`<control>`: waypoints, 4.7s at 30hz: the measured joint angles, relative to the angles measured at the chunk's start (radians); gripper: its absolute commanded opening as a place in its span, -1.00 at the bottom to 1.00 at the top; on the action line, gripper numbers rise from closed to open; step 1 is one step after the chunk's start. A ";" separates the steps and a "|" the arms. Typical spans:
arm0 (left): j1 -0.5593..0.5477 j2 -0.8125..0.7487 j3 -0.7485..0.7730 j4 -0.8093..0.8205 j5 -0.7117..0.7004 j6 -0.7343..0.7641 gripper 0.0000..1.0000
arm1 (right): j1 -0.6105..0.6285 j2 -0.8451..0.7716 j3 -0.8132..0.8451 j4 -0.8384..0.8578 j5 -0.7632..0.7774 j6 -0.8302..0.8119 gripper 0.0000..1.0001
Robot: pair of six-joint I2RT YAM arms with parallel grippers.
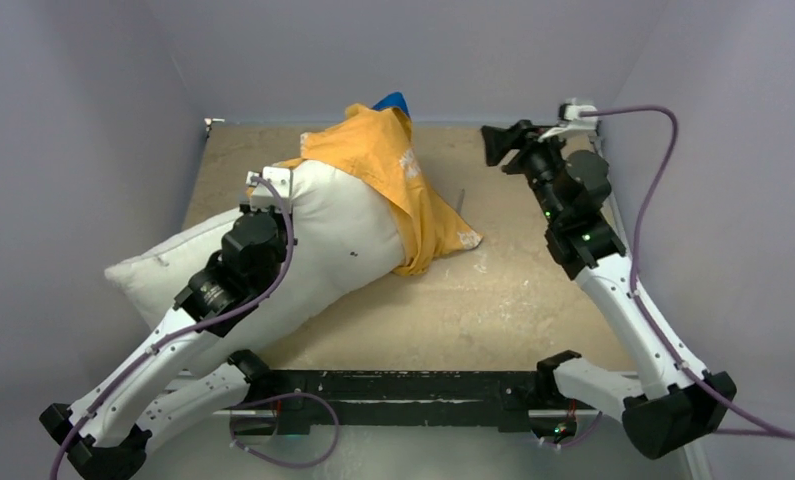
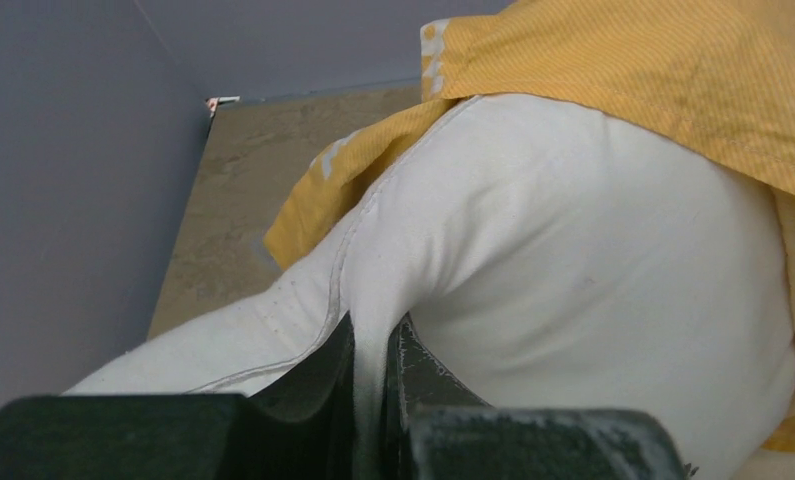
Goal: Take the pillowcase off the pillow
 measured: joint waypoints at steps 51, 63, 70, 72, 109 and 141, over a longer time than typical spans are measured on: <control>0.009 -0.363 -0.220 0.192 0.310 0.023 -1.00 | 0.033 0.290 0.144 -0.229 0.365 0.097 -1.00; 0.029 -0.455 -0.260 0.255 0.067 0.039 -1.00 | -0.174 0.188 0.114 -0.176 0.387 0.067 -1.00; 0.039 -0.232 -0.119 0.165 0.034 -0.015 -1.00 | -0.178 0.068 0.187 -0.169 0.363 0.052 -1.00; 0.041 -0.134 -0.029 0.120 0.035 -0.047 -1.00 | -0.178 0.026 0.213 -0.151 0.362 0.046 -1.00; 0.043 -0.295 0.256 -0.377 0.027 -0.369 0.86 | -0.179 -0.643 -0.237 -0.286 0.184 0.359 0.98; 0.043 -0.575 0.307 -0.477 -0.032 -0.293 0.90 | -0.179 -0.968 -0.023 -0.288 0.256 -0.011 0.98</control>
